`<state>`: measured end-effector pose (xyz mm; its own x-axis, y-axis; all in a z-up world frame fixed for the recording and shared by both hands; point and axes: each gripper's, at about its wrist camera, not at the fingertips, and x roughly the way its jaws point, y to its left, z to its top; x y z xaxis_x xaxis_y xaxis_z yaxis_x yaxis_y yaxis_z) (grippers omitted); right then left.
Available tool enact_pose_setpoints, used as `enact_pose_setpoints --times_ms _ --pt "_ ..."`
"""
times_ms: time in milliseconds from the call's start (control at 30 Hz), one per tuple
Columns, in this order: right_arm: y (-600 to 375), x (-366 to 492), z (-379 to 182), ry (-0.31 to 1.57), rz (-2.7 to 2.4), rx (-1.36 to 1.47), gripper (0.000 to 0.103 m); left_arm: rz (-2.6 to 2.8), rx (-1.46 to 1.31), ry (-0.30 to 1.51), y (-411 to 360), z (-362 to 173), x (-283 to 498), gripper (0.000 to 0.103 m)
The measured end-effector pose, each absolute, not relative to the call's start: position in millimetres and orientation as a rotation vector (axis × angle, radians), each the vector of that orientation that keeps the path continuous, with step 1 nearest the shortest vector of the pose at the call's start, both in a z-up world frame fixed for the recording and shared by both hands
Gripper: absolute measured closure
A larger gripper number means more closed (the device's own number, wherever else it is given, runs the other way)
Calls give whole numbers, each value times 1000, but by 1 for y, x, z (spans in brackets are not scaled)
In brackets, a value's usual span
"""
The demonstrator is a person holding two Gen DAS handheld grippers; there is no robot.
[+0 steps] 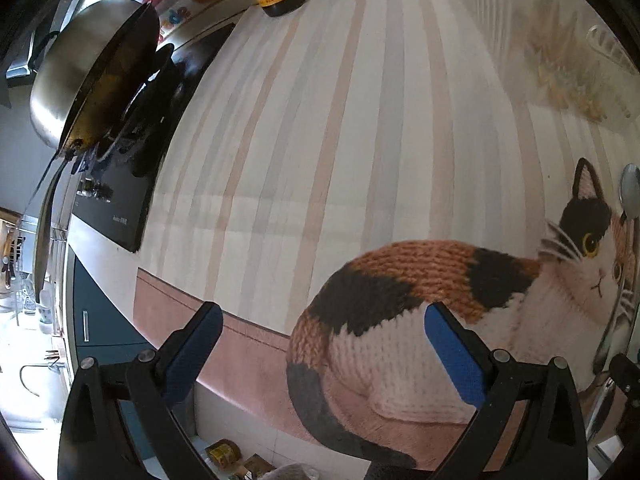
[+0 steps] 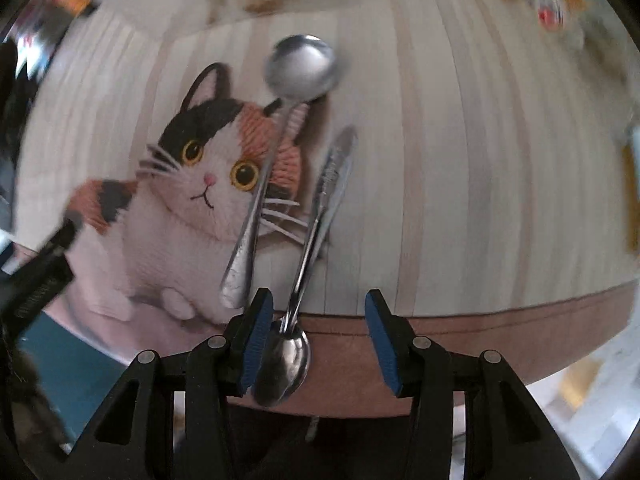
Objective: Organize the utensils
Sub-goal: 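Move both open tools back to the remaining utensils on the placemat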
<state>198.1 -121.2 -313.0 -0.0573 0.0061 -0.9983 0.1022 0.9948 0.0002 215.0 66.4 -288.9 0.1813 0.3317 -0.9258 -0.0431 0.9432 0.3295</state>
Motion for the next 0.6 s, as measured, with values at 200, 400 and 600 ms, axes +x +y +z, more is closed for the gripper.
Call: enact_pose_setpoints --times_ms 200,400,600 --pt "-122 192 -309 1561 -72 26 97 206 218 1344 58 -284 216 0" --pt "-191 194 -307 1534 -179 87 97 50 165 1353 18 -276 220 0" --pt "-266 207 -308 1513 -255 165 97 -142 135 1349 -55 -276 236 1"
